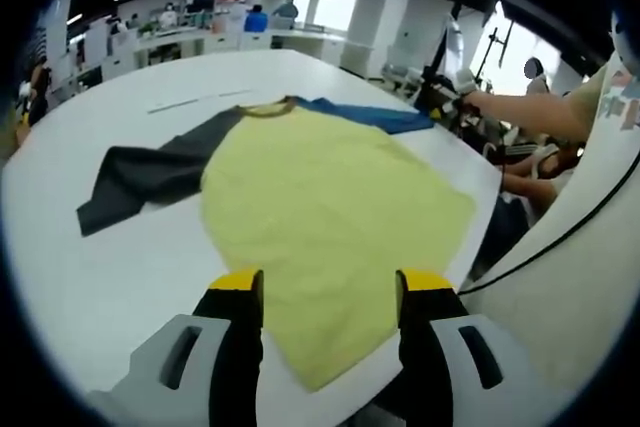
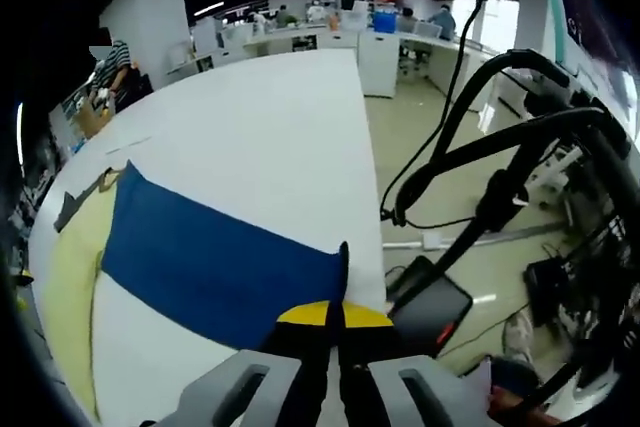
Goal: Fold the garment on the visible template until the final outline fits inside the template.
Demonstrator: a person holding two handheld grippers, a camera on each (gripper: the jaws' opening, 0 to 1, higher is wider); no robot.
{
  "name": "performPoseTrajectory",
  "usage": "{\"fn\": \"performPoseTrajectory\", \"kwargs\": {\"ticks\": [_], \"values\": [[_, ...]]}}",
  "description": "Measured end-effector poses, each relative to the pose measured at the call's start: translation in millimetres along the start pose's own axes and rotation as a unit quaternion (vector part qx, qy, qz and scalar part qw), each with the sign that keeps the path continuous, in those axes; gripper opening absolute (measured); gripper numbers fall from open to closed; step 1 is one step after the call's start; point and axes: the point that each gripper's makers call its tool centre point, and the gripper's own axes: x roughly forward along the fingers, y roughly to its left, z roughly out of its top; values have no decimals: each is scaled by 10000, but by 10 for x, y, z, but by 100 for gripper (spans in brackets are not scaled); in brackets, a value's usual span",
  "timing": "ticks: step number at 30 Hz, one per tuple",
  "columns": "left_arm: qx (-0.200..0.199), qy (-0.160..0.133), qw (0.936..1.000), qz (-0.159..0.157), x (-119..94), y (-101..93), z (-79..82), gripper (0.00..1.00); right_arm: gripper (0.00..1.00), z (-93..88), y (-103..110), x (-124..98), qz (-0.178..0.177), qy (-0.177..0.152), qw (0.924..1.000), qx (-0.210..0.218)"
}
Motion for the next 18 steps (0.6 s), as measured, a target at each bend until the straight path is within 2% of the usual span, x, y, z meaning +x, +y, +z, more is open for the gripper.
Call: {"fn": "performPoseTrajectory", "kwargs": {"ticks": [12, 18], "values": [[58, -71, 9999, -70, -39, 12, -3, 50, 0, 187, 245, -173, 156, -168, 9997, 20], [96, -70, 9999, -80, -80, 37, -38, 50, 0, 208, 402, -218, 258, -101, 9996, -22]]}}
